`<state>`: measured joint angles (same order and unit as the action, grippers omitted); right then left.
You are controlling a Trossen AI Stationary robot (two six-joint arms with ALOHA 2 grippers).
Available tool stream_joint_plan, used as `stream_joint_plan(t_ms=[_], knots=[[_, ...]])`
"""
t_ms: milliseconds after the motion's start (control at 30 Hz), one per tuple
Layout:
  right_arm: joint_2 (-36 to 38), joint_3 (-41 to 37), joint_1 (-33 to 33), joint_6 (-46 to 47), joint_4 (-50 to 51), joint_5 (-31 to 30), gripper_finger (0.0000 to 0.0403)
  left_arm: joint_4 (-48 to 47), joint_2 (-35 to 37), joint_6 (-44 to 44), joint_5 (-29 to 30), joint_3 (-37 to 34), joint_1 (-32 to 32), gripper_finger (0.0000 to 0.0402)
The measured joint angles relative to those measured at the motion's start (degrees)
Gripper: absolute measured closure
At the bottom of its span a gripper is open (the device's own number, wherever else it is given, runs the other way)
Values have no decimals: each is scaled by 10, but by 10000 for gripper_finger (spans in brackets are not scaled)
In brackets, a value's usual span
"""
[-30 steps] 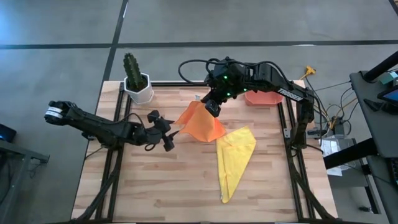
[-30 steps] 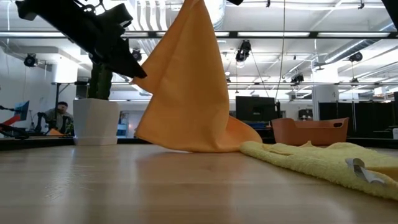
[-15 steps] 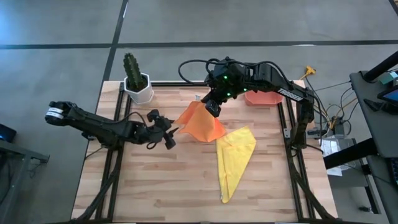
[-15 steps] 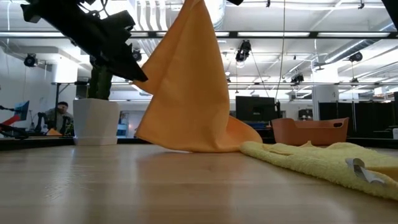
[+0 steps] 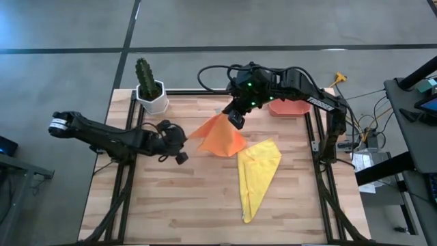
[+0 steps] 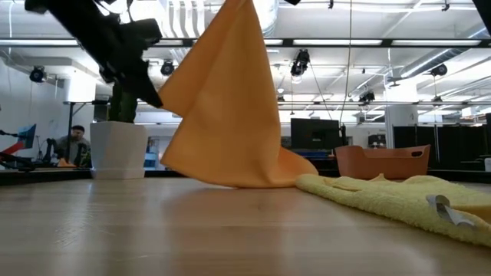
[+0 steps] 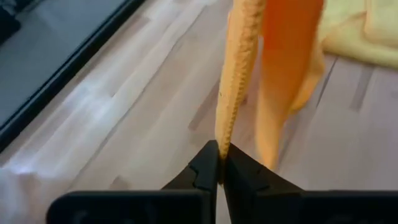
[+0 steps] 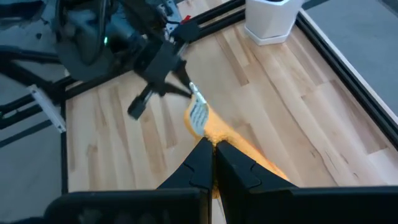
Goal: Roll microfiber towels into tight, uniform cylinder then place into a basket
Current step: Fold the orange towel
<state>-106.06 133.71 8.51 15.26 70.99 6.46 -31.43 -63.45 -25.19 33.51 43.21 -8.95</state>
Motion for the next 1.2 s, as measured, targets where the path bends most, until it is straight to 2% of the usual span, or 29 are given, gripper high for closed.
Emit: stream_joint_plan(t_ms=[133,333,533,700,800,1067,1200], knots=[[14,0,0,-15,14,27,394,-132,24,1,20,86,0,401],[28,0,0,-64,43,88,394,-269,60,22,58,233,0,401],[29,0,1,-60,87,55,394,-379,68,17,94,371,0,401],[29,0,0,-63,77,54,390,-396,54,32,110,461,0,401],[29,0,0,-68,76,39,371,-398,38,53,111,498,0,401],[28,0,-4,-77,16,7,274,-399,-26,78,84,582,0,402],[28,0,-14,-110,-9,-18,239,-400,-62,81,74,639,0,402]])
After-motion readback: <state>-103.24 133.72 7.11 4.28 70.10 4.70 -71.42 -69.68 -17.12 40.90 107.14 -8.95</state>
